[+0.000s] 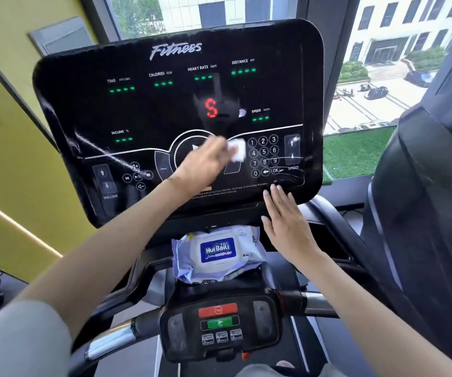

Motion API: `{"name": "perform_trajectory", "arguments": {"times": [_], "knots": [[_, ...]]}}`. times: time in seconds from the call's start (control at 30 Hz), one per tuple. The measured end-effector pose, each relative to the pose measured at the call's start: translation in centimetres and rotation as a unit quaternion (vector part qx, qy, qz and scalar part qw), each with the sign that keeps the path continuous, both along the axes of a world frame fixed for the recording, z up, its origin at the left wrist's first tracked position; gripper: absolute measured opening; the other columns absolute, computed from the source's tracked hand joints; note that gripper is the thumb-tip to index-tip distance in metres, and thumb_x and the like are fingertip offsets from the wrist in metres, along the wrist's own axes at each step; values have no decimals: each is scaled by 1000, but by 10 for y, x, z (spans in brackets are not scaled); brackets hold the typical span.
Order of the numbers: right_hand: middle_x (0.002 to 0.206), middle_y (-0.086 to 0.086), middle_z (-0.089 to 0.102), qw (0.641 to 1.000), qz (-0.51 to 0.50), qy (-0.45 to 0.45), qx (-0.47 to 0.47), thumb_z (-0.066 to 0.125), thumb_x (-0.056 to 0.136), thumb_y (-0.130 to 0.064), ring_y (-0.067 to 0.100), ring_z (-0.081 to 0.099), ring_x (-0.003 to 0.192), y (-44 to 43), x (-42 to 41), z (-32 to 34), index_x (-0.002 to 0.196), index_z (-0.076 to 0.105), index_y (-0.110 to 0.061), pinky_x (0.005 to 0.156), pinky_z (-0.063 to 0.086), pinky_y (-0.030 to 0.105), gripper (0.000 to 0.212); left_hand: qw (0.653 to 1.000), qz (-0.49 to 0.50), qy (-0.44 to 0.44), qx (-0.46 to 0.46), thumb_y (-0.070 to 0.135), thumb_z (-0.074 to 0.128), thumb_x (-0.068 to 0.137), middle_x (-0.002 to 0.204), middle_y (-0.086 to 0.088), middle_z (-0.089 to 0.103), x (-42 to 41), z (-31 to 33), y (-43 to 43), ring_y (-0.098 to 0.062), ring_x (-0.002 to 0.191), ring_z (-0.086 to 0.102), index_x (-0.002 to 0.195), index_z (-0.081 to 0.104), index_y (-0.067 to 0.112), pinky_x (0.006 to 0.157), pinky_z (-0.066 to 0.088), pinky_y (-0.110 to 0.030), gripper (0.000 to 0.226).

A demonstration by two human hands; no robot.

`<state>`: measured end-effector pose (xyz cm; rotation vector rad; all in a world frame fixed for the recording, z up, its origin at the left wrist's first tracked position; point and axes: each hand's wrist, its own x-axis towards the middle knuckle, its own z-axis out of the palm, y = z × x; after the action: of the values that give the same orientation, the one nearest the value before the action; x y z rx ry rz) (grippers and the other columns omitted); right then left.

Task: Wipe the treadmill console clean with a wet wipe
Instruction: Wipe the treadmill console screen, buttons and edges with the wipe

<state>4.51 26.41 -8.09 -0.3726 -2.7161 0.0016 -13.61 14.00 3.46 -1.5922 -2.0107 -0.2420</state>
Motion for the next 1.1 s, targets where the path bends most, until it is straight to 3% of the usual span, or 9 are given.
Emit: {"name": "perform_trajectory", "arguments": {"times": [0.07,0.23,0.37,0.47,0.57,0.73,0.87,1.03,1.1], "knots": [[145,24,35,1000,-9,4,-8,27,95,-27,32,30,137,-3,-1,-1,139,35,5,113,23,45,55,990,65,-50,114,20,43,96,88,-1,45,1,-3,3,-27,81,47,102,54,14,65,45,-42,15],[144,24,35,1000,-7,6,4,28,95,-26,32,30,137,-1,0,-2,138,35,6,113,18,42,54,976,-105,122,-147,7,33,88,94,-3,45,-1,-2,-7,-17,84,39,108,61,8,59,49,-33,34],[144,25,35,1000,-14,12,1,27,94,-25,33,31,136,-3,-2,-4,138,33,7,111,19,44,54,973,110,-70,189,-4,40,85,89,-12,52,-26,32,5,-22,80,46,111,60,5,56,46,-37,34],[143,26,35,1000,-13,19,-2,29,94,-24,34,32,135,-3,-2,-5,138,34,7,110,21,46,54,998,-22,56,-8,12,40,92,94,-2,49,-1,17,8,-17,81,46,107,60,9,66,48,-33,25],[144,26,34,1000,-7,19,5,28,94,-24,34,31,136,-1,-1,-5,138,33,7,110,20,46,55,950,-139,217,-175,8,40,85,95,-5,50,-4,7,2,-19,84,45,111,60,8,58,47,-30,33],[144,26,34,1000,-11,22,2,29,93,-24,34,31,136,-3,-3,-6,138,33,8,110,19,45,55,984,74,-95,130,-3,45,84,95,-5,42,-4,19,16,-16,83,39,116,53,6,57,43,-38,34],[143,26,36,1000,-11,18,8,30,92,-24,34,33,135,-2,-2,-4,137,35,8,111,16,44,56,964,-140,138,-179,3,53,79,100,-6,50,19,-5,14,-19,88,41,115,57,6,61,48,-29,37],[143,25,37,1000,-10,19,-4,28,92,-24,34,33,135,-2,-2,-4,137,36,8,109,25,45,56,995,47,-65,54,-17,53,67,101,-7,38,-1,18,23,-24,88,33,118,53,3,52,42,-34,54],[144,25,35,1000,-10,17,-4,28,93,-25,33,32,136,-2,-2,-5,138,34,7,110,26,45,56,997,44,-31,47,-18,58,58,98,-11,44,8,9,26,-22,85,32,118,51,3,47,38,-30,64]]}}
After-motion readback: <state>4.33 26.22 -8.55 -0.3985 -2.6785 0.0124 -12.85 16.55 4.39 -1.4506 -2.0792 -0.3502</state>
